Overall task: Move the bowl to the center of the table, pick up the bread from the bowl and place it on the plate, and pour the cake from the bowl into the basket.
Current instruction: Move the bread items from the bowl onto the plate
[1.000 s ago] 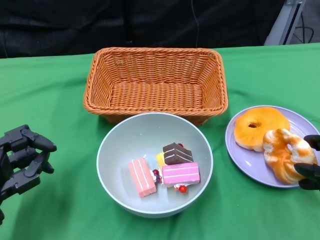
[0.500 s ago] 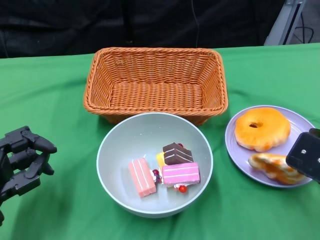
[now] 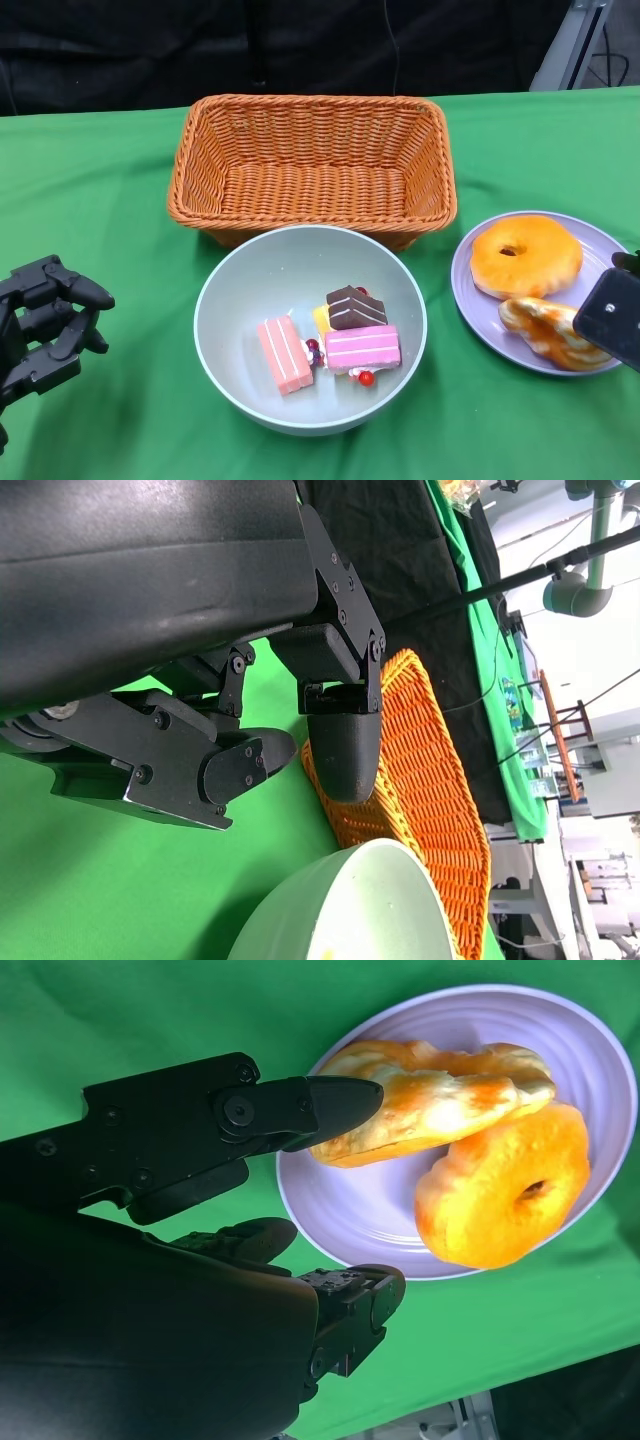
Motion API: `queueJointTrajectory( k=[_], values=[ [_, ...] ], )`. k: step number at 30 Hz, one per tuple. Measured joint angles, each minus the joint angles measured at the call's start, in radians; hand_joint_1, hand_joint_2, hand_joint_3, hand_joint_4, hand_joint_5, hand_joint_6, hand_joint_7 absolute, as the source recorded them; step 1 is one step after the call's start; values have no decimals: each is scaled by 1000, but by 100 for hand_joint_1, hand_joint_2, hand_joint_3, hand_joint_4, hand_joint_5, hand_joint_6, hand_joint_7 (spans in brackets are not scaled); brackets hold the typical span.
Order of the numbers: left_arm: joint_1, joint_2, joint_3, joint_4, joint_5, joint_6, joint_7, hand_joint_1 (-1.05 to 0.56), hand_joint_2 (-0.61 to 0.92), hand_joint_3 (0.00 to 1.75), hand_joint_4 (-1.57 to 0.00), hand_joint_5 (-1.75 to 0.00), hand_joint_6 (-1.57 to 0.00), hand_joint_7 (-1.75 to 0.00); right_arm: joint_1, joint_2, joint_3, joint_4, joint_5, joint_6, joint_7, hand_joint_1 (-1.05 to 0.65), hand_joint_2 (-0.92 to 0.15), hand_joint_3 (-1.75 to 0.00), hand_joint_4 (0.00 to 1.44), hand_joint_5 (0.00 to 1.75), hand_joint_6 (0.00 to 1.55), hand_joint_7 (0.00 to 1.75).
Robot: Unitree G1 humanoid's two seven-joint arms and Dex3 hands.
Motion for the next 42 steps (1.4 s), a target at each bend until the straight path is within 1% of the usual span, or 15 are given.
queueJointTrajectory(
  k=[4, 5, 9, 12, 15, 18, 24, 28, 38, 39, 40, 42],
  values=[
    [2, 0, 0, -3, -1, 1, 0, 4, 76, 75, -73, -150, -77, -118, 15, 29, -12, 14, -22, -62, -74, -62, -92, -22, 45, 4, 28, 3],
    [2, 0, -1, -4, -1, 1, 0, 3, 76, 74, -73, -150, -77, -118, 17, 33, -12, 19, -32, -74, -86, -62, -92, -22, 44, 3, 27, 2],
    [4, 1, -1, -4, 0, 1, 0, 2, 76, 74, -73, -151, -76, -118, 24, 35, -7, 58, -98, -150, -153, -62, -92, -22, 42, 2, 27, 2],
    [5, 3, -2, -5, 0, 1, 0, 2, 75, 75, -73, -151, -76, -119, 28, 43, -6, 90, -128, -210, -200, -62, -92, -20, 44, 3, 28, 2],
    [5, 3, -4, -5, 0, 1, 0, 3, 75, 77, -73, -151, -76, -120, 28, 63, -6, 118, -144, -258, -239, -60, -92, -18, 44, 2, 29, 2],
    [6, 3, -5, -9, 0, 0, 0, 3, 74, 78, -73, -150, -76, -119, 24, 89, -6, 152, -172, -285, -291, -57, -92, -15, 44, 2, 30, 2],
    [8, 4, -7, -13, 1, 0, 0, 2, 74, 79, -73, -150, -76, -119, -9, 114, -7, 210, -204, -321, -338, -57, -92, -15, 44, 2, 30, 1],
    [9, 4, -8, -13, 1, -2, 0, 2, 74, 79, -73, -149, -76, -119, -61, 118, -12, 288, -212, -344, -367, -56, -92, -16, 44, 2, 30, 1],
    [9, 4, -8, -13, 1, -3, 0, 2, 73, 80, -73, -149, -76, -118, -68, 118, -13, 311, -212, -365, -374, -56, -92, -16, 44, 1, 30, 1],
    [13, 5, -6, -14, 0, -3, 0, 3, 73, 80, -73, -149, -76, -119, -85, 122, -13, 336, -210, -366, -373, -56, -92, -20, 44, 1, 31, 1],
    [14, 5, -8, -18, 0, -2, 0, 4, 74, 80, -73, -149, -76, -119, -122, 126, -16, 386, -204, -361, -370, -56, -92, -21, 44, 1, 32, 1],
    [16, 5, -10, -28, 0, -2, -1, 4, 74, 79, -72, -150, -76, -119, -209, 126, -52, 486, -177, -337, -364, -55, -92, -22, 45, 2, 33, 2]
  ],
)
